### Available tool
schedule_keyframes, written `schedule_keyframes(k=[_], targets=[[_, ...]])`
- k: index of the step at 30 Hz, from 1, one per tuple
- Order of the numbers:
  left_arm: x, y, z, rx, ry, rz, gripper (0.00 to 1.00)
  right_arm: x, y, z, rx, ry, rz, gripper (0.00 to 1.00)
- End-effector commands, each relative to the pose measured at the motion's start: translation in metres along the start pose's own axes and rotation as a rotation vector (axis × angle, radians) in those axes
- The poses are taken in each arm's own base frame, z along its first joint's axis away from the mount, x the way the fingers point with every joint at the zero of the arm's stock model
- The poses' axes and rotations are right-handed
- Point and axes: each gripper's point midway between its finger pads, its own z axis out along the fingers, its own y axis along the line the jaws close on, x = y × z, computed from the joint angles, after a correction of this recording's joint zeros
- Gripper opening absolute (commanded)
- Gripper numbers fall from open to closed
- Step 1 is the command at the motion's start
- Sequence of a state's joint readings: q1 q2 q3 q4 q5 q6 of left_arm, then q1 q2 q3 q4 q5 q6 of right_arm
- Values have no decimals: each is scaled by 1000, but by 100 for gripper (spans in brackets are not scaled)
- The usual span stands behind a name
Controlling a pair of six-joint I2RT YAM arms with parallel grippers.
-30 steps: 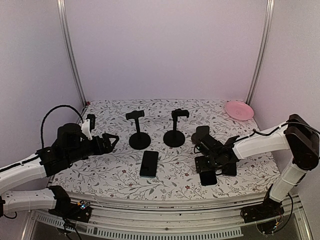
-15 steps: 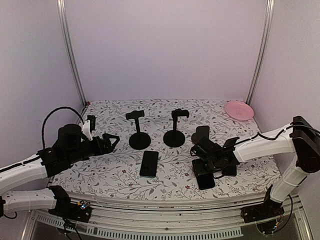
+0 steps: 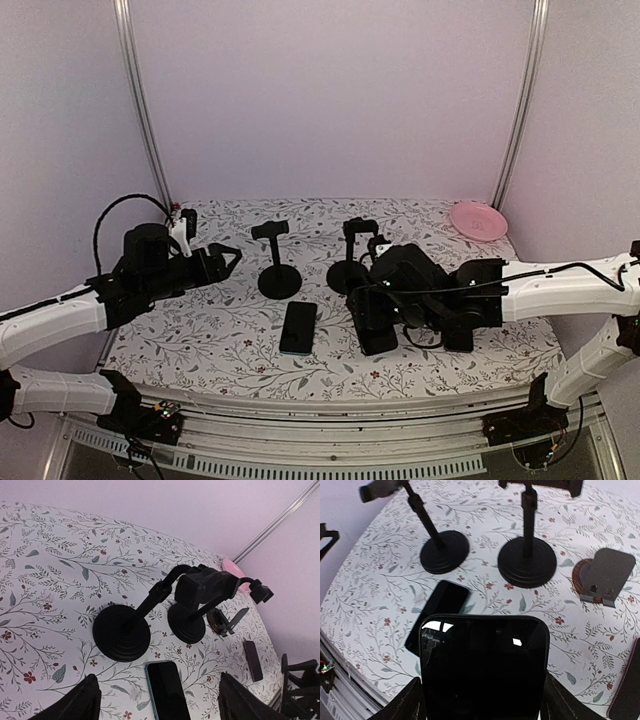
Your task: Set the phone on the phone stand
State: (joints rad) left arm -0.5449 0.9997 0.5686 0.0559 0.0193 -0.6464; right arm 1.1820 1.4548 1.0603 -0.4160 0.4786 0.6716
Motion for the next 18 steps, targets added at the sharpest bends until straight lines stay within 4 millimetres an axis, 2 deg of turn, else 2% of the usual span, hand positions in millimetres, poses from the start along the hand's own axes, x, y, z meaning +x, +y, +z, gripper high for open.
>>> schedule_keyframes(k=[1, 6, 9, 12, 15, 18], targets=[[-19, -15, 4, 39, -28, 55, 80, -62, 39, -23, -99, -192, -2, 32], [-19, -14, 18, 45, -48, 147, 80, -108, 67, -36, -158, -323, -43, 34], [-19, -15, 27, 98, -130, 188, 82, -129, 76, -40, -165, -374, -69, 35], [-22, -14, 30, 132, -227, 238, 81, -144, 83, -44, -169, -398, -85, 35], [-16, -8, 40, 132, -261, 312, 82, -155, 85, -51, -191, -408, -81, 35], [-6, -13, 52, 196, -282, 384, 82, -160, 82, -58, -201, -419, -77, 36]])
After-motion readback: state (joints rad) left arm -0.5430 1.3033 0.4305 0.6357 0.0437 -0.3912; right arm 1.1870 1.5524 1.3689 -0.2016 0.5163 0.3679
